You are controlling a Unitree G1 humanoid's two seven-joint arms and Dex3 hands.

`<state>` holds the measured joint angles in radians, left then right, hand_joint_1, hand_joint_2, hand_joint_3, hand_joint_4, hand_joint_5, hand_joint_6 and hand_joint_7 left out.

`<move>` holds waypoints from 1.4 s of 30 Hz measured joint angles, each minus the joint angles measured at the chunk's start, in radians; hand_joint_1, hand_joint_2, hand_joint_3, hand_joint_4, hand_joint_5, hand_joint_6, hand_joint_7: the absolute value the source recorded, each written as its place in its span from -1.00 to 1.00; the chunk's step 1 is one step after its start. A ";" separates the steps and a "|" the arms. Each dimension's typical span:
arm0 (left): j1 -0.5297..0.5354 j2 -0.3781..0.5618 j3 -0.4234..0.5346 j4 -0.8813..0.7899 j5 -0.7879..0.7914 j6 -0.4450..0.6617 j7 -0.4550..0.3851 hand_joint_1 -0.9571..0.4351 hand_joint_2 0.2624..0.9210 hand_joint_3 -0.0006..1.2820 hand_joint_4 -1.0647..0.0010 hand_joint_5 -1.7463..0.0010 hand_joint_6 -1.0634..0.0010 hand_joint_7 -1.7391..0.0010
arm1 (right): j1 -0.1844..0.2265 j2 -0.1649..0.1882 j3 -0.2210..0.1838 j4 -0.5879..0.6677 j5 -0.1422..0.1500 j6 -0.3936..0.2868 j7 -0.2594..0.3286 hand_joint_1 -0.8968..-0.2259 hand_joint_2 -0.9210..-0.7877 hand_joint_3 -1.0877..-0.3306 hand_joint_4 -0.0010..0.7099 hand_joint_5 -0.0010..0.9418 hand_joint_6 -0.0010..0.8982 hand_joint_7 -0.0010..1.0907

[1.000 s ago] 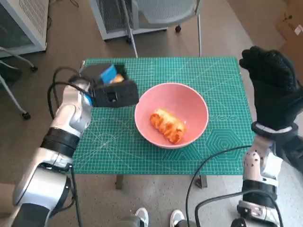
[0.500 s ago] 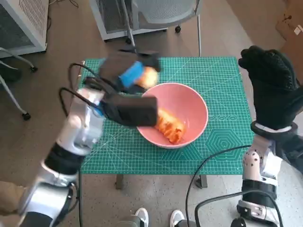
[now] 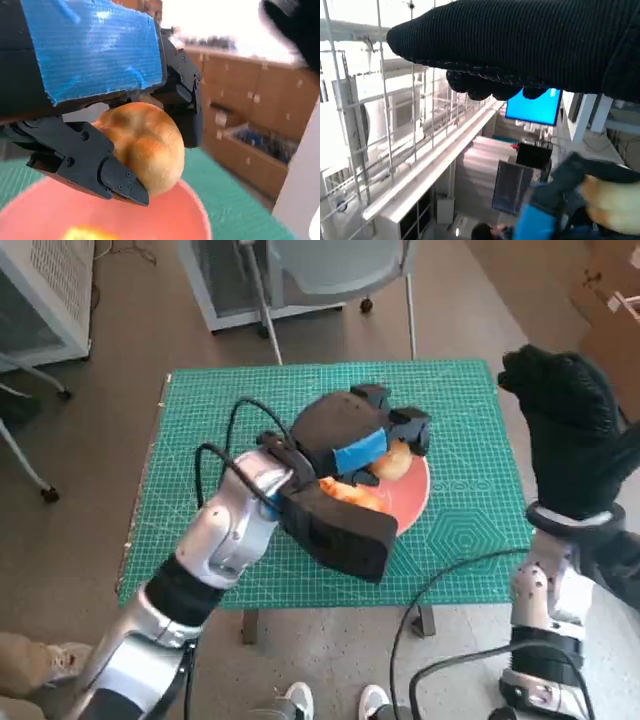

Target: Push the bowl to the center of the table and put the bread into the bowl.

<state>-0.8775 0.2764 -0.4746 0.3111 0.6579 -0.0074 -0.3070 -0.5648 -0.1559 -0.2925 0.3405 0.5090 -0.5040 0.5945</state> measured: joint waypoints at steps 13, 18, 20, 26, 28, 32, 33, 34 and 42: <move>-0.001 0.000 0.007 0.083 -0.001 0.079 -0.073 -0.40 0.76 -0.95 0.97 0.99 0.75 0.79 | 0.000 0.001 -0.002 -0.011 -0.003 0.003 -0.018 -0.30 -1.00 0.08 -0.23 -1.00 -0.16 -0.99; -0.002 0.008 0.027 0.115 -0.026 0.032 -0.062 -0.43 0.74 -0.97 0.99 1.00 0.78 0.80 | 0.000 0.001 0.000 -0.012 -0.004 0.003 -0.021 -0.28 -1.00 0.09 -0.23 -1.00 -0.17 -0.99; -0.002 0.009 0.044 0.133 -0.045 0.016 -0.061 -0.43 0.73 -0.98 1.00 1.00 0.78 0.81 | 0.000 0.001 0.001 -0.012 -0.004 0.003 -0.021 -0.27 -1.00 0.10 -0.23 -1.00 -0.17 -0.99; -0.002 0.025 0.105 0.185 -0.130 -0.039 -0.064 -0.50 0.71 -0.99 1.00 1.00 0.83 0.82 | 0.000 0.001 0.001 -0.011 -0.005 0.003 -0.025 -0.25 -1.00 0.11 -0.23 -1.00 -0.17 -0.99; -0.002 0.031 0.133 0.201 -0.174 -0.060 -0.078 -0.52 0.68 -0.99 1.00 1.00 0.85 0.82 | 0.000 0.001 0.001 -0.010 -0.005 0.003 -0.026 -0.25 -1.00 0.11 -0.23 -1.00 -0.16 -0.99; -0.002 0.041 0.193 0.229 -0.284 -0.092 -0.143 -0.55 0.62 -1.00 1.00 1.00 0.88 0.83 | -0.001 0.001 0.002 -0.010 -0.006 0.003 -0.028 -0.24 -1.00 0.11 -0.23 -1.00 -0.16 -0.99; -0.002 0.042 0.209 0.233 -0.315 -0.099 -0.165 -0.56 0.62 -1.00 1.00 1.00 0.88 0.83 | -0.001 0.001 0.003 -0.010 -0.007 0.003 -0.029 -0.24 -1.00 0.11 -0.23 -1.00 -0.16 -0.99; -0.002 0.044 0.225 0.236 -0.347 -0.107 -0.184 -0.57 0.61 -1.00 1.00 1.00 0.89 0.84 | -0.001 0.001 0.004 -0.010 -0.007 0.003 -0.030 -0.24 -1.00 0.11 -0.23 -1.00 -0.16 -0.99; 0.019 0.036 0.394 0.219 -0.626 -0.144 -0.288 -0.59 0.86 -0.93 1.00 1.00 0.91 0.84 | -0.003 0.001 0.019 -0.014 -0.013 0.004 -0.041 -0.24 -1.00 0.12 -0.23 -1.00 -0.16 -0.99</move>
<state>-0.8585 0.3124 -0.0804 0.5296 0.0316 -0.1515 -0.5949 -0.5679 -0.1546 -0.2736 0.3263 0.4964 -0.4995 0.5540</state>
